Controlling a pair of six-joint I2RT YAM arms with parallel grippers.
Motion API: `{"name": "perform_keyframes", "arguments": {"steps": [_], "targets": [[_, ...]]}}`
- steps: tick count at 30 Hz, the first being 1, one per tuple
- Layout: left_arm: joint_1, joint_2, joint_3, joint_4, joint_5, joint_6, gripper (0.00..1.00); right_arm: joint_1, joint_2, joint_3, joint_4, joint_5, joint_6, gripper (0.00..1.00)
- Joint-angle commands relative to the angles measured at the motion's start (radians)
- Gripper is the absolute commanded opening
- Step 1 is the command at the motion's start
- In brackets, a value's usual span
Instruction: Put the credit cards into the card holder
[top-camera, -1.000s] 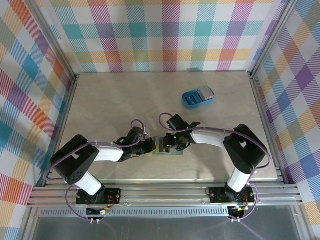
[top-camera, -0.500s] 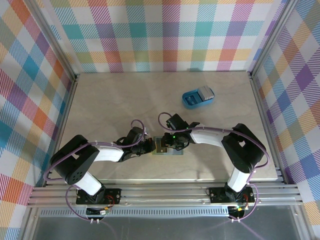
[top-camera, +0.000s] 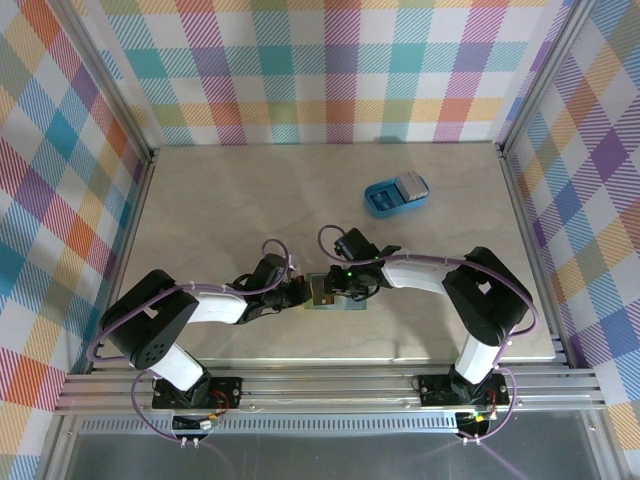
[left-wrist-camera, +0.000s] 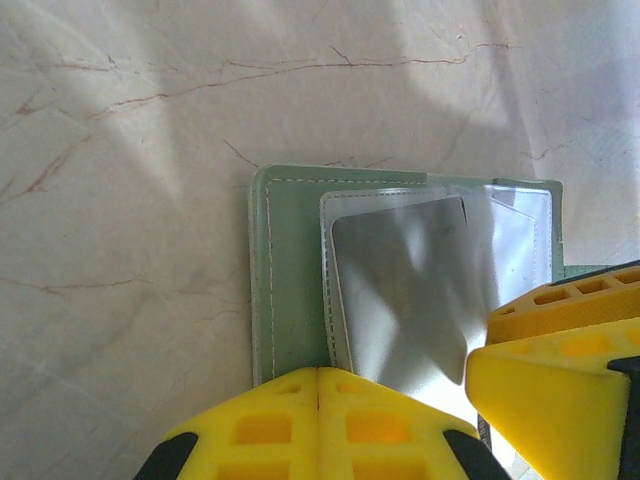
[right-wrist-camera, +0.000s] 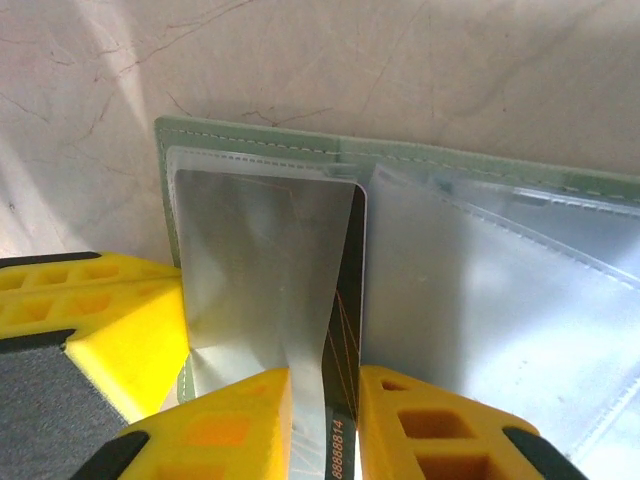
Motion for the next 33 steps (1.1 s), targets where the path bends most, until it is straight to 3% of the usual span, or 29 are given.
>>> {"name": "perform_keyframes", "arguments": {"steps": [1,5,12,20,33], "targets": [[-0.008,0.033,-0.015,-0.088,-0.05,0.015,0.0,0.016,-0.001,-0.006,0.105,-0.124,0.004,0.23],[-0.008,0.031,-0.015,-0.09,-0.053,0.015,0.0,0.016,-0.02,-0.023,0.106,-0.136,-0.008,0.17],[-0.008,-0.015,-0.022,-0.114,-0.087,0.005,0.0,0.015,-0.068,-0.02,0.004,-0.049,-0.027,0.2],[-0.006,-0.089,-0.046,-0.048,-0.062,0.003,0.02,0.016,-0.073,-0.009,-0.01,-0.044,-0.018,0.22],[-0.003,-0.178,-0.07,-0.096,-0.111,-0.004,0.02,0.017,-0.047,0.056,-0.112,0.019,-0.031,0.23]]}}
